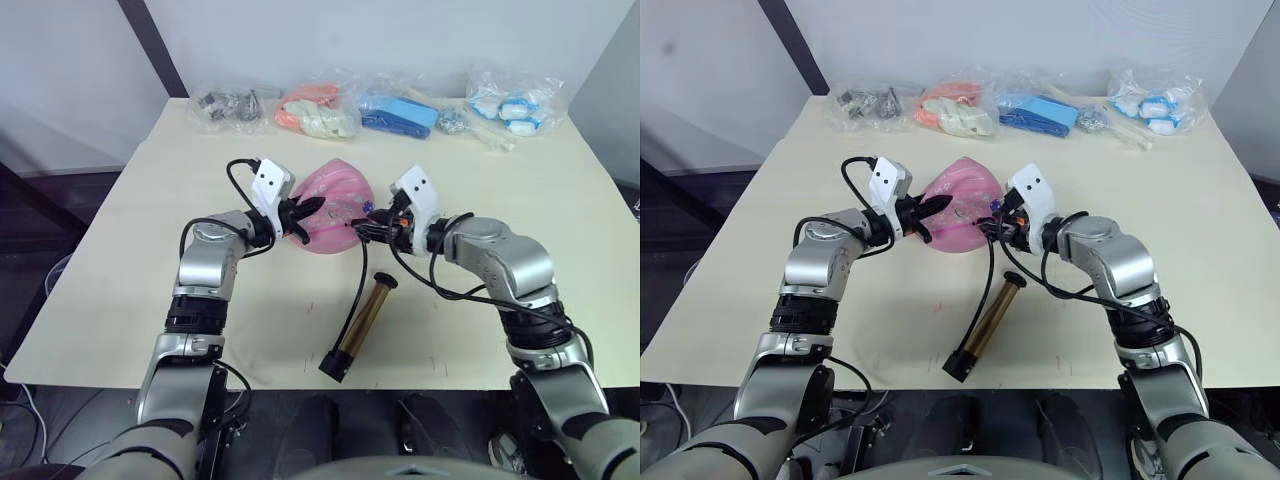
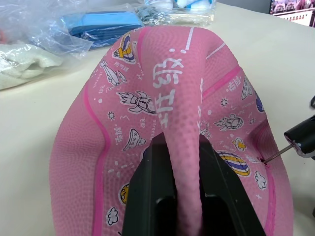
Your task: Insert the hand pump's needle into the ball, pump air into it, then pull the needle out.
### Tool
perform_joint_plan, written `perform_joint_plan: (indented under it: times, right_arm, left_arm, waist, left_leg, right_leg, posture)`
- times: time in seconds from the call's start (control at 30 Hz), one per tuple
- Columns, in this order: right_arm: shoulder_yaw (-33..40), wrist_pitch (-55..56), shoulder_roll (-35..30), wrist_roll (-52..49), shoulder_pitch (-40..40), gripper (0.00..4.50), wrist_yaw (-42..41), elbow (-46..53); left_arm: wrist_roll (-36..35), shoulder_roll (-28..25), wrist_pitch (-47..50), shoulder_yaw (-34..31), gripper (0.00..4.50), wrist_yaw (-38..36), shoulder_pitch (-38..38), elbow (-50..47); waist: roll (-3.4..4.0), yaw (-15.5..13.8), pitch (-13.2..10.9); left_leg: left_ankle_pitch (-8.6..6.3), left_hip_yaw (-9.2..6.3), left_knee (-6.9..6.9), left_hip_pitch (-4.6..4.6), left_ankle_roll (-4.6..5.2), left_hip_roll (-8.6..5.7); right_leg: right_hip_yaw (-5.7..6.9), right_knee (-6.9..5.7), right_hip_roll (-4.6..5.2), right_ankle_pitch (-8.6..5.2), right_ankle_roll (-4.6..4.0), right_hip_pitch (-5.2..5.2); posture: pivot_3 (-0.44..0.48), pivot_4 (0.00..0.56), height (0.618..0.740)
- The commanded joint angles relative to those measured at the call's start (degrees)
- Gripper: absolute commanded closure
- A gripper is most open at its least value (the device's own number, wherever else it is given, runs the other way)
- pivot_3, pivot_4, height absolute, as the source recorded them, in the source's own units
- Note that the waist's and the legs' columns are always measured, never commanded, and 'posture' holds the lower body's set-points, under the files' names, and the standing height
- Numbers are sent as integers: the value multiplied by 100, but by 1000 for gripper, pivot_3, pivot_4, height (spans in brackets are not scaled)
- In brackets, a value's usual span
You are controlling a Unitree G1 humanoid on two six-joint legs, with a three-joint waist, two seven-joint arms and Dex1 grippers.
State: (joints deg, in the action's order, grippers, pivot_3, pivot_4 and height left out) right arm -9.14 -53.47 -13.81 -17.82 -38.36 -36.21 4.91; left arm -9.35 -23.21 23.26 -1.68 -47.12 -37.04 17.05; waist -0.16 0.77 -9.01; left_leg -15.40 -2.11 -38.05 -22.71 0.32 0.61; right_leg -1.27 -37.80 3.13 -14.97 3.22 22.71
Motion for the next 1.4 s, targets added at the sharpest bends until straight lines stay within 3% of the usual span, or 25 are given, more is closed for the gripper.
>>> perform_joint_plan:
  times: [0.03, 0.93, 1.1, 1.4]
  right_arm:
    - [24, 157, 66, 15, -172, 2584, 126, -99]
    - [-18, -30, 260, -115, -399, 2584, 237, -503]
    - [-23, 6, 266, -111, -410, 4135, 232, -528]
    - [-247, -82, 106, 32, -506, 4135, 233, -438]
  left_arm:
    - [87, 50, 271, 366, 4500, -76, 219, 348]
    - [97, 53, 202, 391, 4500, -107, 243, 387]
    - [101, 46, 195, 391, 4500, -113, 241, 404]
    - [111, 44, 172, 394, 4500, -120, 217, 474]
  waist:
    - [0, 0, 0]
    - [0, 4, 0]
    - [0, 6, 0]
    - [0, 7, 0]
  left_leg:
    - [0, 0, 0, 0, 0, 0]
    - [0, 1, -8, 0, 0, 0]
    - [0, 1, -11, 0, 0, 0]
    - [0, 1, -13, 1, 0, 0]
  right_leg:
    - [0, -1, 0, 0, 0, 0]
    - [0, -10, -1, 0, 0, 0]
    - [0, -11, -1, 0, 0, 0]
    - [-1, -13, -1, 0, 0, 0]
  posture:
    - [0, 150, 738]
    - [0, 150, 738]
    - [0, 150, 738]
    - [0, 150, 738]
